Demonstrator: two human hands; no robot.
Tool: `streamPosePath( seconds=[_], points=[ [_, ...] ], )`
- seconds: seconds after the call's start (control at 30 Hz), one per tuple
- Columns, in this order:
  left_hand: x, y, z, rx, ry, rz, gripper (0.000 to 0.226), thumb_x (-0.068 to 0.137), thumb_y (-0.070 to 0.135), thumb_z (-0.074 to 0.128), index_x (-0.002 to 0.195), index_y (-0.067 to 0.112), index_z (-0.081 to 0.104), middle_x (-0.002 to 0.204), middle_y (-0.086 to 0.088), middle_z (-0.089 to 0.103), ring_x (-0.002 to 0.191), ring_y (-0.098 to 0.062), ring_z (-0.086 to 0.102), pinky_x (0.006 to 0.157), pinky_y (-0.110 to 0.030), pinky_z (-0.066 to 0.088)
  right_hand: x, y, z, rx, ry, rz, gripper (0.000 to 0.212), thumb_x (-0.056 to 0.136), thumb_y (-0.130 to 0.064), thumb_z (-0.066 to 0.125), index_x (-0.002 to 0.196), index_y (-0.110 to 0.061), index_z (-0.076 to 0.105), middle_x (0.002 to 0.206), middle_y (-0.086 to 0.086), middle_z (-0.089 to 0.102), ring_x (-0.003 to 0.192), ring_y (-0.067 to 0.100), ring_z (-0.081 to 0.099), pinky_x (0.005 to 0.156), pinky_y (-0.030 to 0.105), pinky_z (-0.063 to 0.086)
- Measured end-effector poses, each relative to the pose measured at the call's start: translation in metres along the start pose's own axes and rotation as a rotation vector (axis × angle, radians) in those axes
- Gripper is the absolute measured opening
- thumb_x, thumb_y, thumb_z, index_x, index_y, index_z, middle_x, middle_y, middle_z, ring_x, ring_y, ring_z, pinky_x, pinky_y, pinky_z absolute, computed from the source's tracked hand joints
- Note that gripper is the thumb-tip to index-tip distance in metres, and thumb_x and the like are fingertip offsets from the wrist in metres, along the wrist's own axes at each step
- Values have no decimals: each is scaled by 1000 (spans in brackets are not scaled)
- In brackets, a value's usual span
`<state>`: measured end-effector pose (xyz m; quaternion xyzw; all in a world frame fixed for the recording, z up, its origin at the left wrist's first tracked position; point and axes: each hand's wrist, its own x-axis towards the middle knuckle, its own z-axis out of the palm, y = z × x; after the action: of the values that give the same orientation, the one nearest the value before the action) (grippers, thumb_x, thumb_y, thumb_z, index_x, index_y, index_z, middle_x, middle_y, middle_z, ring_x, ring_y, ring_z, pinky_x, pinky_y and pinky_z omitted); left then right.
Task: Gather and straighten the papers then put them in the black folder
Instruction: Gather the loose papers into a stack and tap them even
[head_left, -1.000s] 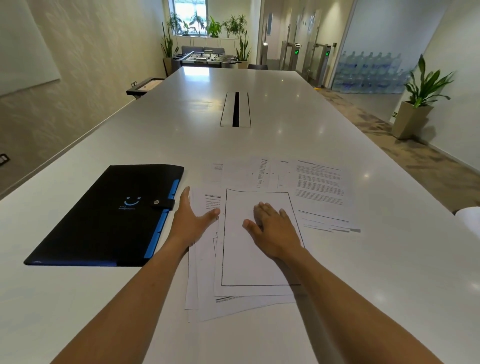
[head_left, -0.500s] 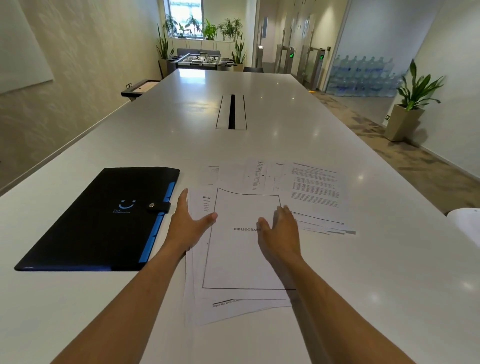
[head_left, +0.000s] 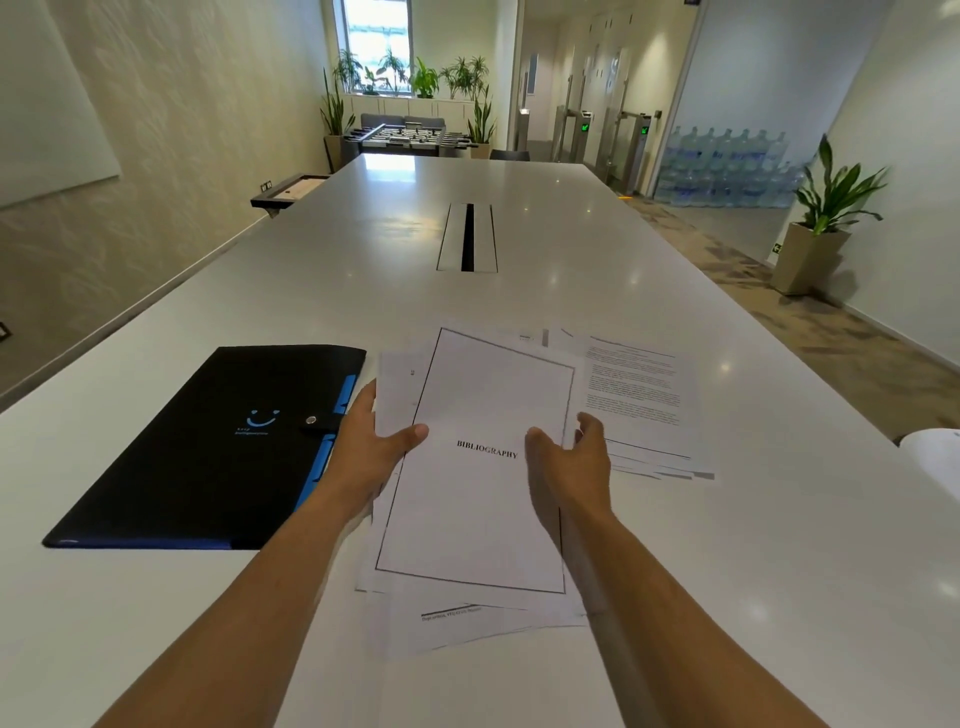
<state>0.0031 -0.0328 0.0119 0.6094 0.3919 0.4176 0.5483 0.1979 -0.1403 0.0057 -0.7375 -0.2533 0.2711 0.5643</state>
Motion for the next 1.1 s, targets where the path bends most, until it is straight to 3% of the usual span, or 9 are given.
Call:
streamPosePath(
  seconds=[0.13,0.2,0.3,0.43,0.63,0.73,0.83,1.0,1.1],
  points=[
    [3,25,1,-52,-52,91,59,82,-2,68,134,13,46,123,-8,63,109,-17,64,92,-35,53,13,-2,-16,545,-235,155,78,84,-16,72,148,-24,27,155,9,30,131,23,49,108,40,40],
    [5,39,2,-57,-63,122,55,83,-1,67,132,12,46,122,-9,63,110,-19,64,93,-41,53,13,-13,-26,433,-309,21,61,86,-10,70,140,-11,41,137,13,56,114,24,64,91,33,54],
    [9,64,3,35,-51,215,48,85,5,68,127,17,48,120,-3,64,109,-15,63,95,-41,52,15,-43,-39,205,-227,-261,34,87,-8,68,119,-16,61,110,2,72,102,22,69,83,35,58],
    [7,107,9,57,-3,392,44,89,3,62,128,15,46,118,1,62,109,-10,61,97,-34,50,8,-87,-51,223,-159,-503,37,86,-11,69,116,-28,57,115,-5,69,107,14,66,93,40,54],
    [-2,140,16,-31,90,572,46,86,9,61,126,23,43,115,-2,59,105,-14,62,87,-33,54,-11,-115,-58,205,-57,-697,55,85,-15,69,134,-16,42,129,6,58,116,17,60,97,36,52],
    [-12,120,22,-59,74,514,48,80,14,66,122,22,43,108,-1,59,96,-13,65,77,-28,56,-13,-89,-56,228,-90,-613,61,77,-20,71,131,-20,42,126,5,59,113,16,62,94,40,54],
    [-18,90,26,-12,66,394,65,70,32,73,126,16,45,114,-7,61,101,-19,64,82,-35,57,-18,-60,-51,229,-116,-502,61,73,-18,71,128,-21,44,121,3,61,108,15,64,93,41,55],
    [-21,68,34,18,104,290,56,68,36,75,117,32,49,111,0,62,101,-17,63,83,-36,57,-21,-44,-44,201,-106,-477,64,76,-16,70,134,-15,45,125,2,62,111,12,62,96,37,53],
    [-18,69,37,28,133,284,62,69,39,75,123,26,48,116,-3,61,104,-20,62,82,-37,57,-20,-45,-43,222,-76,-491,51,84,-9,71,128,-20,49,121,-4,63,108,7,63,93,28,53]
  ],
)
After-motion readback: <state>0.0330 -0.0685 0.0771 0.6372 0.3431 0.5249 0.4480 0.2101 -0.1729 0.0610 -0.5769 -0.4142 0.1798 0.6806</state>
